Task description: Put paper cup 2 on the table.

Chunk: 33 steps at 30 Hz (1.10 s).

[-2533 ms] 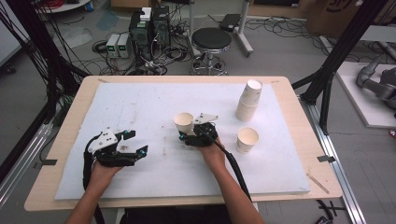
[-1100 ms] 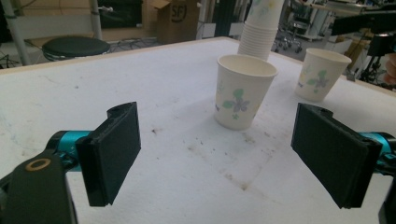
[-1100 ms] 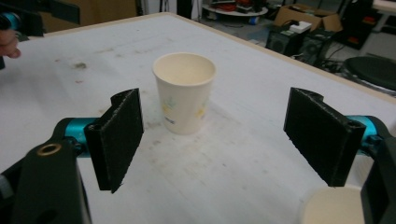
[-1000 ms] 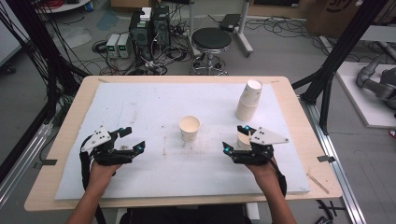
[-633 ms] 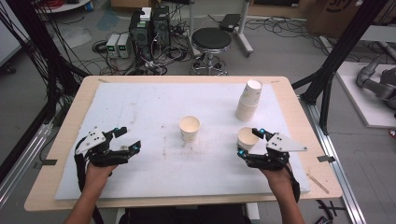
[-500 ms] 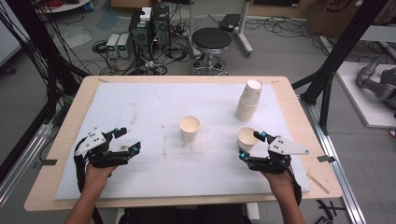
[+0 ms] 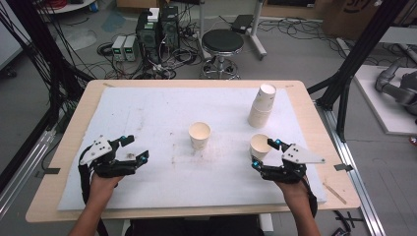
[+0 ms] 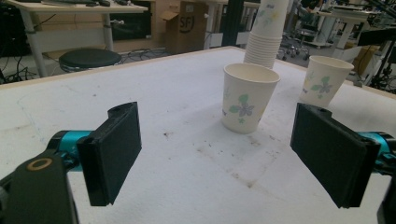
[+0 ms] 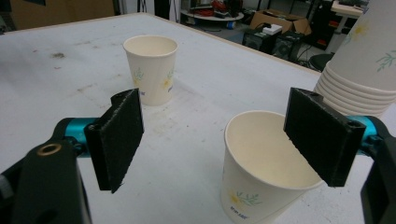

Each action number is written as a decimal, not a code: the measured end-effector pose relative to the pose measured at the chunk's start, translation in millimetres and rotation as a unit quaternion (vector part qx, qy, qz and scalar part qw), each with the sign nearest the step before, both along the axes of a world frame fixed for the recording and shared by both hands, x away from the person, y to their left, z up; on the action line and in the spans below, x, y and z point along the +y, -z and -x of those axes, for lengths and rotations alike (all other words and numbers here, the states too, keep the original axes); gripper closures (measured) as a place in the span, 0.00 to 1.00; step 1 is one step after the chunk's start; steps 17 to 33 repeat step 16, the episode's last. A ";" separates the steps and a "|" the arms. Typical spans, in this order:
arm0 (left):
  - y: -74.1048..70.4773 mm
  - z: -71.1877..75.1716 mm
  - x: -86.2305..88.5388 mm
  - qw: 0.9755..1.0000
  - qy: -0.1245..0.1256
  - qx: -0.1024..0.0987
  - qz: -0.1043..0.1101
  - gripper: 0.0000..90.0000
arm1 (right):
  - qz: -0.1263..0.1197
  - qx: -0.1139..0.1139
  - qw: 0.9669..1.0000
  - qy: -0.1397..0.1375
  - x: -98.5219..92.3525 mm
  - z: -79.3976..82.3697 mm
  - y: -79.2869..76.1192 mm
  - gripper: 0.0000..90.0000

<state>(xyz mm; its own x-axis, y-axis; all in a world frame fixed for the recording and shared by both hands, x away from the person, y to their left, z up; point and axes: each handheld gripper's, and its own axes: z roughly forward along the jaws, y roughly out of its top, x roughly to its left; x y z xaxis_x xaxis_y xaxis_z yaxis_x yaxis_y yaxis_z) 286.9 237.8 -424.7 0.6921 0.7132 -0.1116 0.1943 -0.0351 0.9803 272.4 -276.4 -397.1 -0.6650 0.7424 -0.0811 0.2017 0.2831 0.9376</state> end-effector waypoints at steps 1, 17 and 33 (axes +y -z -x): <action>0.2 -0.2 -0.1 1.000 0.000 0.000 0.000 0.18 | -0.001 0.001 1.000 0.001 -0.1 0.2 0.0 0.23; 0.6 -0.6 -1.6 1.000 0.000 0.000 -0.001 0.18 | -0.001 0.000 1.000 0.003 1.0 0.8 1.4 0.23; 0.6 -0.6 -1.6 1.000 0.000 0.000 -0.001 0.18 | -0.001 0.000 1.000 0.003 1.0 0.8 1.4 0.23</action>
